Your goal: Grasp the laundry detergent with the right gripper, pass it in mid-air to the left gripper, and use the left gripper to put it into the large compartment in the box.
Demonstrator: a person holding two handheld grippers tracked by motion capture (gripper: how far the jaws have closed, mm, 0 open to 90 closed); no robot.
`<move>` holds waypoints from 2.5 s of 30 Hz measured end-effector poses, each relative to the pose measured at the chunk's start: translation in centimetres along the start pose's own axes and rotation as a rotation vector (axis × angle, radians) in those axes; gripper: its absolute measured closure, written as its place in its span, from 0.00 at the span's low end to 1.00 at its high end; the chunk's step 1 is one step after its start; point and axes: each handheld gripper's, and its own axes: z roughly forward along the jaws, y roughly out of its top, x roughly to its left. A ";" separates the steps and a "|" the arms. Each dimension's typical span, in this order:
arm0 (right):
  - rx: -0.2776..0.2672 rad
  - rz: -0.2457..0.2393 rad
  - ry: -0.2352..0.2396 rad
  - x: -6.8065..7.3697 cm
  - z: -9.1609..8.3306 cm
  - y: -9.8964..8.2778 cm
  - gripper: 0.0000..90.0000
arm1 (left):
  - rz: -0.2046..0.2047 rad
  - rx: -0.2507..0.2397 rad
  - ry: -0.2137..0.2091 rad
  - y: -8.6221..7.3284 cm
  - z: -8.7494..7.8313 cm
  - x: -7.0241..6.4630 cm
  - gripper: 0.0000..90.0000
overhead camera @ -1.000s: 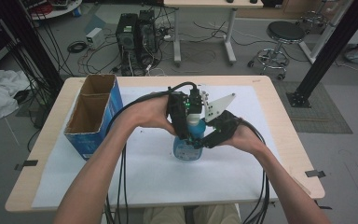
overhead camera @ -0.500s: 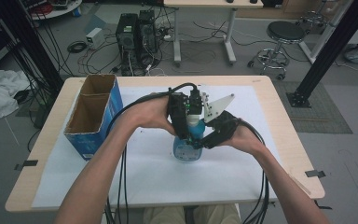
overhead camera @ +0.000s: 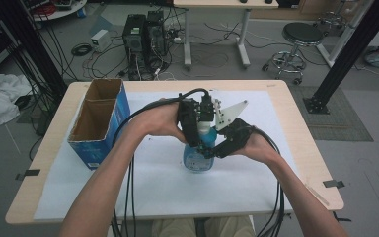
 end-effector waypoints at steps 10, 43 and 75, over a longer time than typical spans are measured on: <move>-0.009 -0.001 0.005 0.1 0.0 -0.1 0.54 | 0.013 -0.011 0.007 -0.1 -0.1 -0.1 0.42; -0.038 0.016 0.026 0.2 0.1 -0.3 0.51 | 0.005 -0.017 0.001 -0.3 -0.3 -0.2 0.42; -0.007 0.057 0.022 0.3 -0.3 -0.7 0.30 | -0.017 0.000 0.001 -1.1 -0.6 -0.2 0.42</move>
